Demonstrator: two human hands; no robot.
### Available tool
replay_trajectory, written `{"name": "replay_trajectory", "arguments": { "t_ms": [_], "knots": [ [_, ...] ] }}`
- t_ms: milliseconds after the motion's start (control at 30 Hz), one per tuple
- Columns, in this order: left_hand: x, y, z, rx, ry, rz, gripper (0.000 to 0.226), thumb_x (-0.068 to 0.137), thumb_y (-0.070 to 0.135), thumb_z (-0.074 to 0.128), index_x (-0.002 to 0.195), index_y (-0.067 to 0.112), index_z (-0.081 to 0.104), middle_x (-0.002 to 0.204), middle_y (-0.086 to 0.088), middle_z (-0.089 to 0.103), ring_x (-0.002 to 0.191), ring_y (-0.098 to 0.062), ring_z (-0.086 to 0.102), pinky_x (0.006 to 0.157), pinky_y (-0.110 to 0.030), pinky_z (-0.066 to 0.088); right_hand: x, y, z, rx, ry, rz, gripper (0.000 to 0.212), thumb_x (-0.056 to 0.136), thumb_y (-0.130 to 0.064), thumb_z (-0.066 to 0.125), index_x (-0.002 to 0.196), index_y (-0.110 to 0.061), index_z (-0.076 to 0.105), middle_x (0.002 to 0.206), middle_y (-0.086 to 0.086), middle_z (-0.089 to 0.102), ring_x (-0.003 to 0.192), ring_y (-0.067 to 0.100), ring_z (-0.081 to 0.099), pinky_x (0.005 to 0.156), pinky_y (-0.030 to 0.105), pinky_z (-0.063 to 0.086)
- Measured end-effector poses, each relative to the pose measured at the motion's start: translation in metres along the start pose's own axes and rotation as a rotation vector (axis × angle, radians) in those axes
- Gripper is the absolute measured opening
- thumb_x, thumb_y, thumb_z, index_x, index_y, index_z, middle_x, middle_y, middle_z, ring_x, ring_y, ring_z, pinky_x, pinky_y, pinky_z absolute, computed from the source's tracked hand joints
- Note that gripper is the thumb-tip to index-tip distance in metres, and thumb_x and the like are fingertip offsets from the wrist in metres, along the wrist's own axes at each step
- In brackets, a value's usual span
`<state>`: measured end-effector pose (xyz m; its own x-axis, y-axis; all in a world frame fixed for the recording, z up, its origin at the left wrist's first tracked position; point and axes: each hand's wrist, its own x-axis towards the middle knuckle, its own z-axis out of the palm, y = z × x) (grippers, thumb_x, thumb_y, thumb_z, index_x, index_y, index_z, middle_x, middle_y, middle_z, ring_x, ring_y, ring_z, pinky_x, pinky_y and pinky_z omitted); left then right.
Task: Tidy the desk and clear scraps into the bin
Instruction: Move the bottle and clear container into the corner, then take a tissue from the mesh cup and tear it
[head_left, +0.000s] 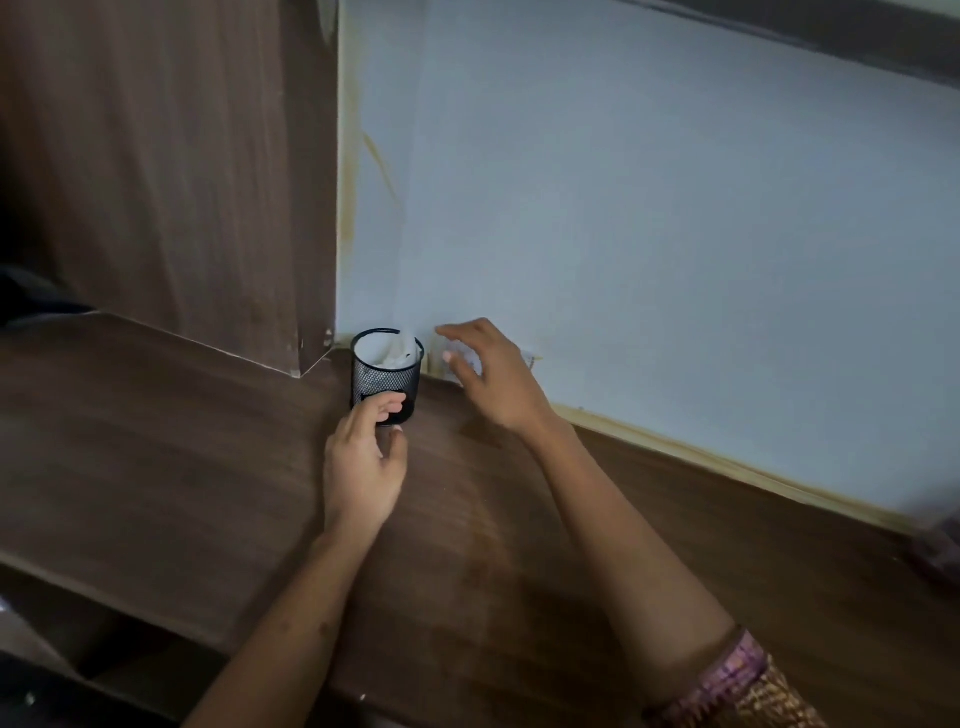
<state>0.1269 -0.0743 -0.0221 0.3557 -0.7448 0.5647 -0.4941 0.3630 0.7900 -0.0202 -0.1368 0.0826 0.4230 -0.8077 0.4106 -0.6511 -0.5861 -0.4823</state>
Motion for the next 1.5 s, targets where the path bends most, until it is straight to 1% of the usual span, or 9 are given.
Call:
{"name": "replay_trajectory", "arguments": {
  "t_ms": [233,500,667,767,833,900,1033,1167,1500],
  "knots": [
    [0.003,0.004,-0.001,0.046,0.076,-0.069,0.035,0.078,0.005,0.057,0.108,0.022,0.060,0.105,0.011,0.067,0.097,-0.015,0.063,0.089,-0.048,0.050,0.053,-0.020,0.028,-0.055,-0.099,-0.074,0.026,0.094,-0.023,0.058,0.116,-0.014,0.067,0.108,0.001,0.071,0.108,0.023,0.062,0.099,0.047,0.041],
    [0.005,0.005,-0.006,0.061,0.178,-0.219,0.033,0.078,0.005,0.058,0.102,0.027,0.052,0.099,0.017,0.061,0.094,-0.017,0.062,0.082,-0.049,0.050,0.072,-0.040,0.065,-0.096,-0.283,0.050,0.040,0.095,-0.019,0.053,0.131,-0.010,0.038,0.085,-0.004,0.072,0.108,0.022,0.062,0.117,0.048,-0.004],
    [0.005,0.007,-0.005,0.044,0.167,-0.223,0.037,0.077,0.004,0.059,0.102,0.029,0.051,0.098,0.017,0.062,0.092,-0.018,0.062,0.082,-0.049,0.050,0.078,-0.040,0.065,0.050,-0.189,0.228,0.048,0.078,-0.008,0.069,0.119,-0.012,0.045,0.090,0.007,0.074,0.109,0.025,0.061,0.118,0.048,0.011],
    [0.004,0.007,-0.003,0.043,0.143,-0.210,0.038,0.077,0.002,0.059,0.102,0.030,0.050,0.099,0.017,0.062,0.091,-0.019,0.063,0.081,-0.050,0.050,0.076,-0.040,0.055,0.181,-0.111,0.337,0.049,0.063,-0.005,0.083,0.101,-0.013,0.053,0.089,0.016,0.071,0.096,0.031,0.064,0.094,0.037,0.046],
    [0.003,0.006,-0.003,0.039,0.136,-0.207,0.038,0.077,0.002,0.059,0.102,0.030,0.050,0.098,0.017,0.062,0.091,-0.019,0.063,0.081,-0.049,0.050,0.076,-0.038,0.051,0.229,-0.078,0.387,0.045,0.060,-0.003,0.086,0.091,-0.014,0.056,0.095,0.016,0.069,0.087,0.028,0.066,0.073,0.032,0.052],
    [0.003,0.007,-0.003,0.041,0.134,-0.205,0.038,0.077,0.002,0.059,0.103,0.028,0.051,0.098,0.017,0.063,0.091,-0.019,0.063,0.081,-0.049,0.050,0.077,-0.036,0.048,0.266,-0.053,0.414,0.038,0.061,-0.002,0.084,0.084,-0.016,0.057,0.099,0.015,0.068,0.084,0.026,0.067,0.071,0.032,0.055],
    [0.003,0.007,-0.001,0.043,0.129,-0.197,0.037,0.076,0.001,0.059,0.104,0.025,0.053,0.099,0.016,0.063,0.091,-0.019,0.063,0.082,-0.048,0.050,0.077,-0.034,0.045,0.159,-0.098,0.367,0.017,0.082,-0.006,0.067,0.099,-0.008,0.067,0.106,0.015,0.066,0.093,0.023,0.061,0.066,0.021,0.043],
    [0.003,0.006,-0.001,0.048,0.120,-0.184,0.036,0.077,0.002,0.058,0.104,0.026,0.053,0.099,0.015,0.064,0.091,-0.018,0.063,0.081,-0.047,0.050,0.078,-0.038,0.047,-0.021,-0.188,0.303,0.021,0.089,-0.005,0.054,0.100,-0.001,0.070,0.107,0.016,0.070,0.103,0.031,0.062,0.076,0.028,0.045],
    [0.003,0.005,0.000,0.054,0.120,-0.167,0.035,0.077,0.002,0.059,0.103,0.024,0.055,0.100,0.011,0.068,0.091,-0.018,0.063,0.082,-0.047,0.050,0.078,-0.038,0.022,0.301,0.006,0.439,0.016,0.067,-0.012,0.085,0.077,-0.004,0.076,0.064,-0.002,0.064,0.067,0.010,0.058,0.053,0.007,0.040]
  ]
}}
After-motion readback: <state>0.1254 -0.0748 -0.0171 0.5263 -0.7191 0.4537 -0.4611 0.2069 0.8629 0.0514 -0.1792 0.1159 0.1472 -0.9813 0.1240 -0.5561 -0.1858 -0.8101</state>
